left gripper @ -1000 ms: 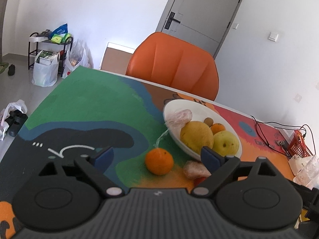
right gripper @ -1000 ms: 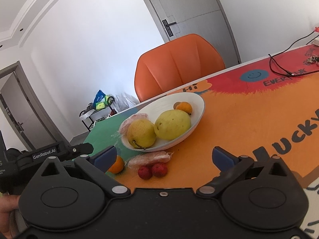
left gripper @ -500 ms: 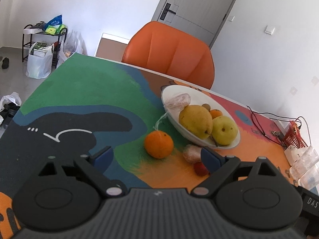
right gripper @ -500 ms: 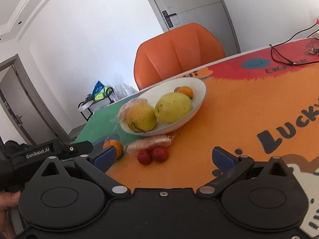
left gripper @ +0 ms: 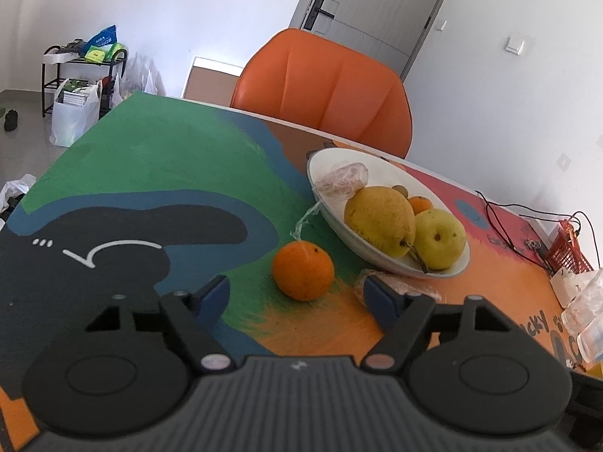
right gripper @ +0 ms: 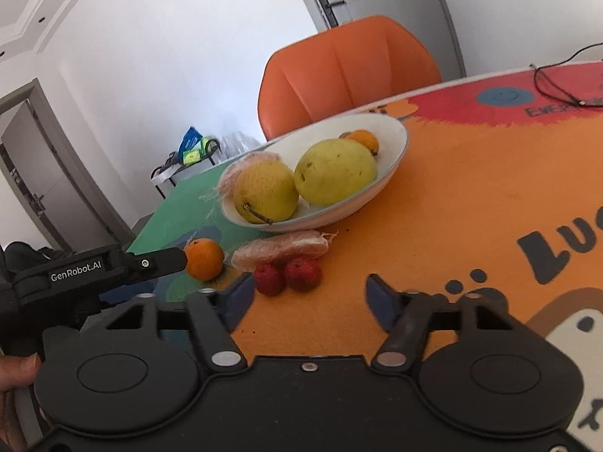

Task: Organize fruits
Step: 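Move the left tool to the mandarin while the right tool reaches the red fruit, then grasp the mandarin with the left tool while the right tool grasps the red fruit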

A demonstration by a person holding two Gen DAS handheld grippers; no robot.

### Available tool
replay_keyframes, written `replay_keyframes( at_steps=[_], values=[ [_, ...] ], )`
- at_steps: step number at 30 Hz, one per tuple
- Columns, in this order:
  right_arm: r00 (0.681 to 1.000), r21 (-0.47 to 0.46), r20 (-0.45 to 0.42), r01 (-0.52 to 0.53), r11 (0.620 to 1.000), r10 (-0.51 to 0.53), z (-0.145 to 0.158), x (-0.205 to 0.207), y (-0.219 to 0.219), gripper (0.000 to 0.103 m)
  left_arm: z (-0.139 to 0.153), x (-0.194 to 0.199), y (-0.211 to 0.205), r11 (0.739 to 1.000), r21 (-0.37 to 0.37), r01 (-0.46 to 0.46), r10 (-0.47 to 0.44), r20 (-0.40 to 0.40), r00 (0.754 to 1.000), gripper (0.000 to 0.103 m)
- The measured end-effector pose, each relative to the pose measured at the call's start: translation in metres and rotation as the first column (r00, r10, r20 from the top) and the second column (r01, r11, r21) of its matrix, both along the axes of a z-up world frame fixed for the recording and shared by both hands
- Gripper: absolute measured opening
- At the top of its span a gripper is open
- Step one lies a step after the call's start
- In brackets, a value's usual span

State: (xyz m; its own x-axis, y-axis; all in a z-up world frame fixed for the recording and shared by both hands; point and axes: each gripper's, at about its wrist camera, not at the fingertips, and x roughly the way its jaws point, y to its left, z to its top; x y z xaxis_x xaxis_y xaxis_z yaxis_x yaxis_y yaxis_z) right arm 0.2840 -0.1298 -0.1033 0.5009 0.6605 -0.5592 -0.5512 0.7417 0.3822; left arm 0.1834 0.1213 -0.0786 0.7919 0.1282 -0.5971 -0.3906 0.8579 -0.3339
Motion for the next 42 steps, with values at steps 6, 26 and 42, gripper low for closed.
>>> replay_keyframes(
  at_steps=[6,26,42],
  values=[
    [1.0,-0.013,-0.008,-0.014,1.0,0.014,-0.004,0.008,0.01,0.052,-0.003,0.008,0.003,1.0,0.001,-0.002,0.002,-0.009,1.0,0.072],
    [0.999,-0.022,-0.008,-0.043,0.999,0.043,-0.005,0.018,0.018,0.043,-0.008,0.043,0.004,0.998,0.057,-0.001,0.003,-0.047,0.999,0.066],
    [0.999,-0.029,0.0,-0.034,0.999,0.034,-0.004,0.017,0.018,0.041,-0.009,0.024,-0.001,0.999,0.023,0.024,-0.023,-0.04,0.999,0.041]
  ],
)
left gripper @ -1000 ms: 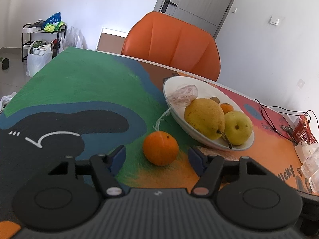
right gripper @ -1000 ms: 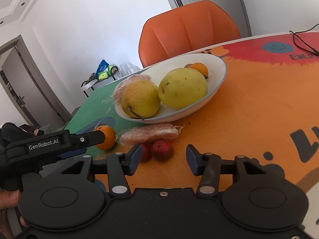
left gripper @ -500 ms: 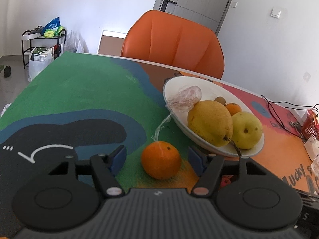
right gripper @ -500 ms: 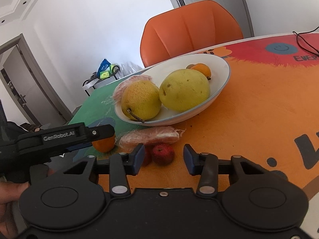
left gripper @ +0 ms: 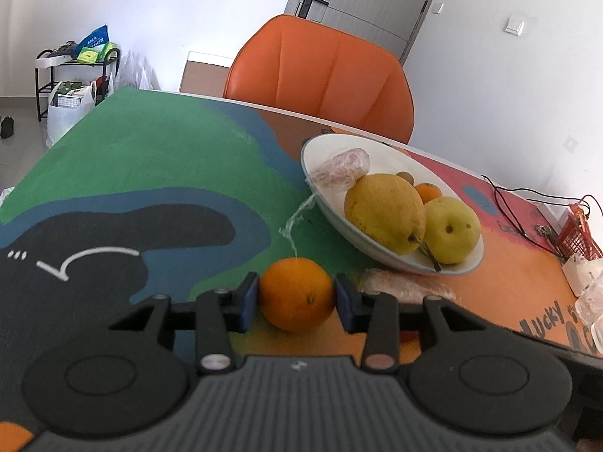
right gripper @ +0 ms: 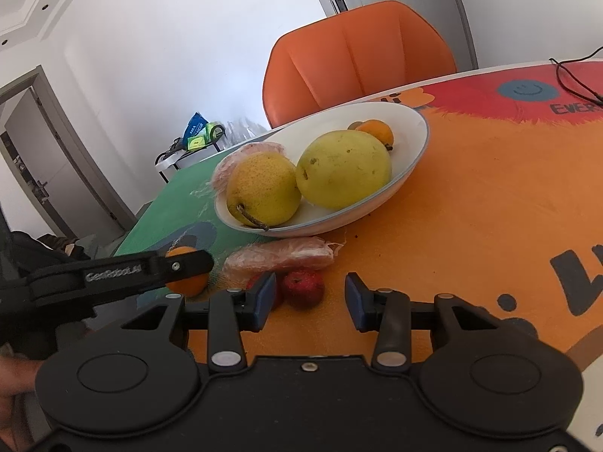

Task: Organize fruits
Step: 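Grasp the mandarin with the left tool while the right tool grasps the red fruit, then carry the mandarin and the red fruit over the white bowl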

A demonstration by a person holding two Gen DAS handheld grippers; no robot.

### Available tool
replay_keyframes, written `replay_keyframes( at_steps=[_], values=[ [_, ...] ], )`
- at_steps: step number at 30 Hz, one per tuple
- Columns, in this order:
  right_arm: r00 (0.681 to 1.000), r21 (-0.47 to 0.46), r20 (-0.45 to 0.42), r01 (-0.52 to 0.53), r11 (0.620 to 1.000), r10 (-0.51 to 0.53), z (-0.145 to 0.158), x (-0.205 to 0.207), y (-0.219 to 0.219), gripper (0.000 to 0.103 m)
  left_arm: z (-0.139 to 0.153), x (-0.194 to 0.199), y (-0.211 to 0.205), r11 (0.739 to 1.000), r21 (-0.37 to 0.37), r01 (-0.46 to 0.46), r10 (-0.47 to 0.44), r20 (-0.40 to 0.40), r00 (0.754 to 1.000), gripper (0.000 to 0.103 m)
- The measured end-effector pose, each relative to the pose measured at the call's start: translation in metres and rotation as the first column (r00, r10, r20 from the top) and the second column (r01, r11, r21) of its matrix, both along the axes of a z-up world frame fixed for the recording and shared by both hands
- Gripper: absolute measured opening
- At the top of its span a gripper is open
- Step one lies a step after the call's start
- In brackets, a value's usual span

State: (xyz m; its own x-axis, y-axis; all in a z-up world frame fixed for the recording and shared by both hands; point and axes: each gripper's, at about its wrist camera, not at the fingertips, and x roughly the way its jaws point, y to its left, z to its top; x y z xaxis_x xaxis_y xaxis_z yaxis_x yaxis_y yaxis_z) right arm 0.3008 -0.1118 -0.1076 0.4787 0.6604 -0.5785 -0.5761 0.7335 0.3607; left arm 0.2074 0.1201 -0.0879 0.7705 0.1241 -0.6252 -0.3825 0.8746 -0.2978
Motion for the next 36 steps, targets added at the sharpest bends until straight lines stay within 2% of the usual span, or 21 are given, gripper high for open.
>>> replay_keyframes(
  at_steps=[8,10,12,13,36],
  values=[
    [1.0,-0.018,0.025,0.013,1.0,-0.013,-0.001,-0.003,0.009,0.041,0.0,-0.01,-0.006,1.0,-0.014,0.013,-0.013,0.005,1.0,0.041],
    [0.999,-0.021,0.036,0.007,1.0,-0.007,-0.001,-0.005,0.012,0.037,0.0,-0.012,-0.006,1.0,-0.017,0.013,-0.013,0.004,1.0,0.041],
    [0.999,-0.023,0.042,0.009,1.0,-0.008,-0.001,-0.007,0.012,0.025,0.001,-0.013,-0.006,0.999,-0.032,0.011,-0.011,0.002,1.0,0.04],
    [0.999,-0.028,0.045,0.015,0.999,-0.014,0.0,-0.008,0.011,0.023,0.002,-0.014,-0.007,0.999,-0.035,0.012,-0.012,0.003,1.0,0.04],
    [0.994,0.056,0.094,0.057,0.997,-0.062,0.025,-0.032,-0.032,0.023,0.031,-0.03,-0.043,0.997,0.029,0.067,-0.069,0.074,0.995,0.04]
  ],
)
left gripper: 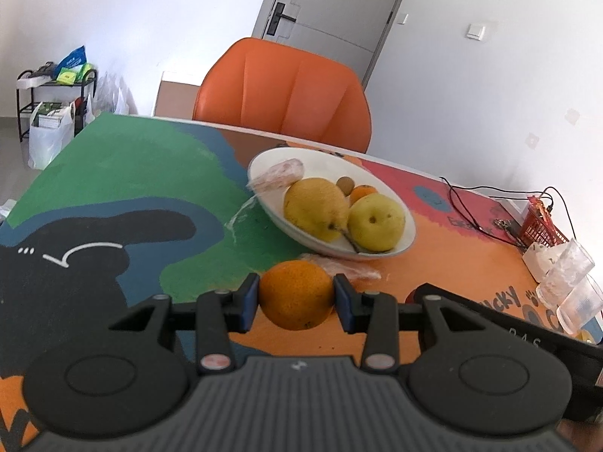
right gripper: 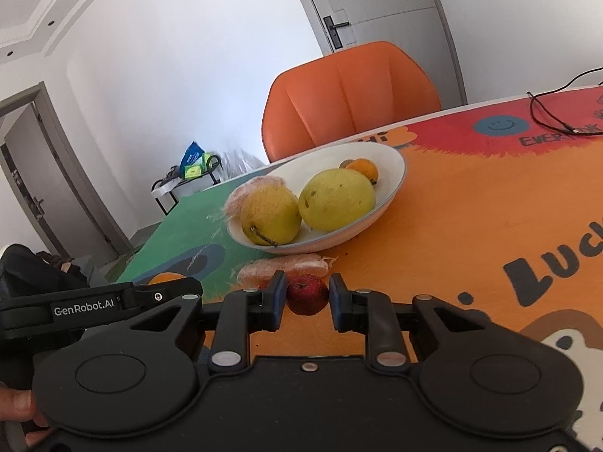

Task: Organize fruits
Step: 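Carry the mandarin and the red fruit over the white bowl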

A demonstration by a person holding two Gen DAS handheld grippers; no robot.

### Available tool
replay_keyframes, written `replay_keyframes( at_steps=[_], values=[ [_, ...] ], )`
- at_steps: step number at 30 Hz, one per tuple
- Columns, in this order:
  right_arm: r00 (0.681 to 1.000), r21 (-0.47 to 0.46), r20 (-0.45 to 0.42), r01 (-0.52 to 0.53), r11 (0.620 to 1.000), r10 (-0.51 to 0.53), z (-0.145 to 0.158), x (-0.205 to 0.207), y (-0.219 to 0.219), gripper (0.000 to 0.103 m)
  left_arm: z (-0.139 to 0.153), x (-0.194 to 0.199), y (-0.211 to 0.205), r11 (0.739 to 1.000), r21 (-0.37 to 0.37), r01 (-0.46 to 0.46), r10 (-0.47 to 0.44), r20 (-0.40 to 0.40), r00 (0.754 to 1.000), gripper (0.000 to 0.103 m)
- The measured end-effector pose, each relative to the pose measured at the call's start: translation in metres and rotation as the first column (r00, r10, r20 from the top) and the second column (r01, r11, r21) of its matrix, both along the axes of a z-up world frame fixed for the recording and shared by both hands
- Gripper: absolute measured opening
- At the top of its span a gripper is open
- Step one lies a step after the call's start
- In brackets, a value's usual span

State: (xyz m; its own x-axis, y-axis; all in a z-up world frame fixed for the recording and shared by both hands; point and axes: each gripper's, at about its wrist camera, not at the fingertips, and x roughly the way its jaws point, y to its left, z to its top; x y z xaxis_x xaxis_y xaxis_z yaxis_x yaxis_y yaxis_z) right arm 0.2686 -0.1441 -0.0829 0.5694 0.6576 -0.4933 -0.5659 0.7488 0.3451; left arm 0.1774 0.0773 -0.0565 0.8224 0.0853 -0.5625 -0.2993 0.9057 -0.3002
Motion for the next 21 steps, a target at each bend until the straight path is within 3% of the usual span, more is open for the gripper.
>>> replay_keyframes(
  at_steps=[21],
  values=[
    [0.997,0.052,0.072,0.035,0.998,-0.038,0.032,0.008,-0.016,0.023,0.033,0.018,-0.01,0.998,0.039,0.039,-0.043,0.092,0.995,0.04]
  ],
)
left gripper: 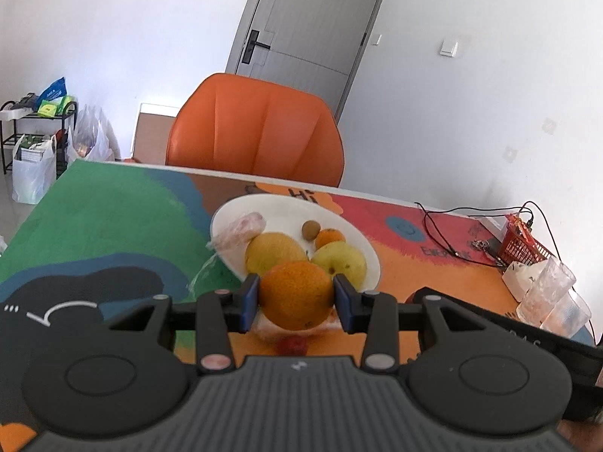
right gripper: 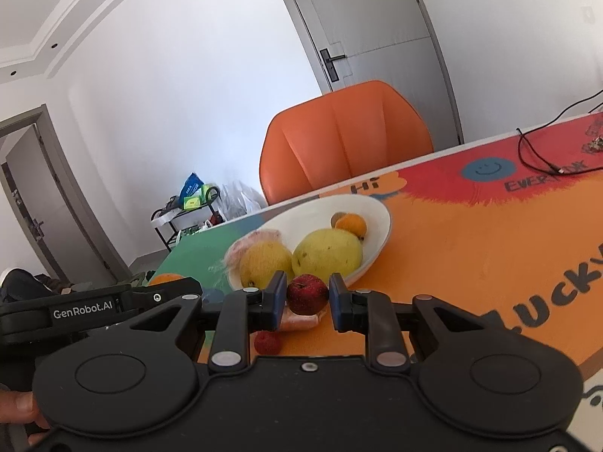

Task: Organize fruits
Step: 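Carry the mandarin and the red fruit over the white bowl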

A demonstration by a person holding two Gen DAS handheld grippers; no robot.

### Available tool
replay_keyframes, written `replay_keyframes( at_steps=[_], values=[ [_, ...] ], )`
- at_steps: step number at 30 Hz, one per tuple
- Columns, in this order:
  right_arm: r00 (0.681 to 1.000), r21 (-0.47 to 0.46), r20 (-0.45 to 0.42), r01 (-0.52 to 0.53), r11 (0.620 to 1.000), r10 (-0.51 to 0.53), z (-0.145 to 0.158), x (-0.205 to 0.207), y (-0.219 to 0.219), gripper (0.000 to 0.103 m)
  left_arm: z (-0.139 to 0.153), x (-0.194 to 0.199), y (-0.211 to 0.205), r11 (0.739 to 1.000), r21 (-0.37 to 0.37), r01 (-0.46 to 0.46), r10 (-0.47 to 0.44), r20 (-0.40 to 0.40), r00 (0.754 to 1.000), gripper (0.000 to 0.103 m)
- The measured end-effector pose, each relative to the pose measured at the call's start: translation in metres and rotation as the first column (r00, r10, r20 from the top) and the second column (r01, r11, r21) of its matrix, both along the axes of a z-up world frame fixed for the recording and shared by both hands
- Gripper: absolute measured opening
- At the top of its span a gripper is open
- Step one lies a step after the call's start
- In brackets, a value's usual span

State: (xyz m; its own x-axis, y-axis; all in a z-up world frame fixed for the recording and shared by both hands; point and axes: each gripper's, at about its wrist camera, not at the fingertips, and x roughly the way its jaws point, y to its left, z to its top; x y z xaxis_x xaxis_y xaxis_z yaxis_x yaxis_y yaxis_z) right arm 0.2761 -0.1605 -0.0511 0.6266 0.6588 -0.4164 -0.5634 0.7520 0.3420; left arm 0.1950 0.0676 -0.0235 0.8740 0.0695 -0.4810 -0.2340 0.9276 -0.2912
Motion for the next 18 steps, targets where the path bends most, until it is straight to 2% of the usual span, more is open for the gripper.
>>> replay_keyframes(
  at_steps=[18],
  values=[
    [0.999,-0.019,0.032,-0.012,1.0,0.013,0.011,0.028,0.018,0.023,0.013,0.043,0.012,1.0,0.019,0.006,-0.007,0.03,1.0,0.04]
  ],
)
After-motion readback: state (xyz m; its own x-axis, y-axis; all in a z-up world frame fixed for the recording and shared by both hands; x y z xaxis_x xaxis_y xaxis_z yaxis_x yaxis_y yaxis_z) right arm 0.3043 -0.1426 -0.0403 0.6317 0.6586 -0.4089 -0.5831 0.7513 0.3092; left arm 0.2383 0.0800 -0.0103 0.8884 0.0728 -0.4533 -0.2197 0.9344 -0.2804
